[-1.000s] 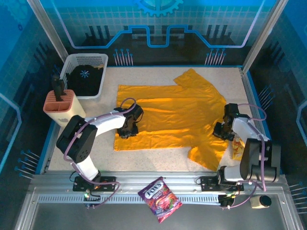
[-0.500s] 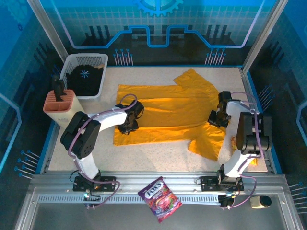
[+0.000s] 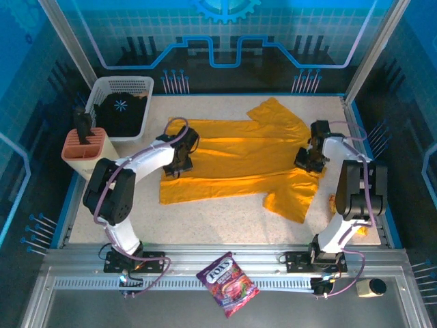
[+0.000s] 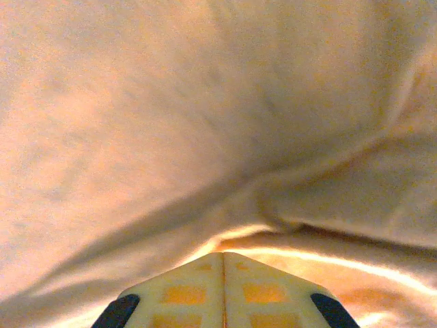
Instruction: Fold and stack the t-shirts
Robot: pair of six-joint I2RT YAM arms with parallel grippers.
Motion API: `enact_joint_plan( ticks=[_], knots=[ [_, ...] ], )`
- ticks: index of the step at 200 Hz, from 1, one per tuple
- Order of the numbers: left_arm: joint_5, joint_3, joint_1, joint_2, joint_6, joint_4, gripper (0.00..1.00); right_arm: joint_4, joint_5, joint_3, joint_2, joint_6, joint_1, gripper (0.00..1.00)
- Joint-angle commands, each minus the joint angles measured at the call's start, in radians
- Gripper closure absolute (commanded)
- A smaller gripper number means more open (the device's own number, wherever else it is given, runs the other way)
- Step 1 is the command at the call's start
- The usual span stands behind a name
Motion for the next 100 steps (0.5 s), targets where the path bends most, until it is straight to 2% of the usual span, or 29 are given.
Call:
enact_joint_plan(
  ticks=[1, 19, 62, 81, 100],
  knots=[
    [-0.031, 0.162, 0.019, -0.007, 0.079, -0.079, 0.48, -0.051, -0.074, 0.18, 0.059, -0.037, 0.012, 0.9],
    [-0.022, 0.275, 0.043, 0.078, 0.1, -0.08, 0.48, -0.079, -0.09, 0.345, 0.201, -0.039, 0.015, 0.9],
    [0.016, 0.465, 0.084, 0.328, 0.099, -0.018, 0.48, -0.184, -0.038, 0.745, 0.547, 0.01, 0.015, 0.92],
    [0.029, 0.534, 0.085, 0.419, 0.099, -0.027, 0.5, -0.219, -0.016, 0.831, 0.637, 0.044, 0.012, 0.93],
    [0.031, 0.552, 0.085, 0.468, 0.093, -0.026, 0.51, -0.21, -0.005, 0.82, 0.652, 0.088, 0.005, 0.95]
  ],
)
